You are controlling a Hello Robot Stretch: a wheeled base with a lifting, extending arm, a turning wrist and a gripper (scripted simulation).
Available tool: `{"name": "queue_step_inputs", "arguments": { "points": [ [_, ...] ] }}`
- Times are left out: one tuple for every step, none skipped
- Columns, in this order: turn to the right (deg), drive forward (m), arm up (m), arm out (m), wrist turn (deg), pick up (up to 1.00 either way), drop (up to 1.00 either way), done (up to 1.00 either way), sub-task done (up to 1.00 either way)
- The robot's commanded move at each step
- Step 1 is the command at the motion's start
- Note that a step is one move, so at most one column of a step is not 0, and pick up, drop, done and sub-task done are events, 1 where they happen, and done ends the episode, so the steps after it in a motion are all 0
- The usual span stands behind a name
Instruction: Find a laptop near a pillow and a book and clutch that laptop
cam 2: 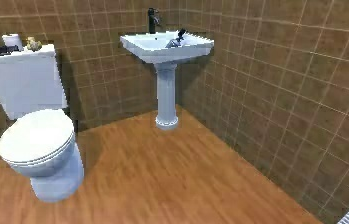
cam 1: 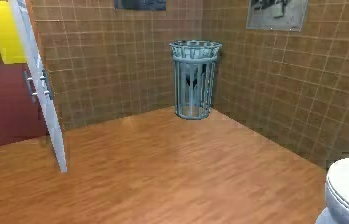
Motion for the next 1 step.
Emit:
{"name": "queue_step_inputs", "arguments": {
  "points": [
    [-45.0, 0.00, 0.00, 0.00, 0.0, 0.00, 0.00, 0.00, 0.00]
  ]
}}
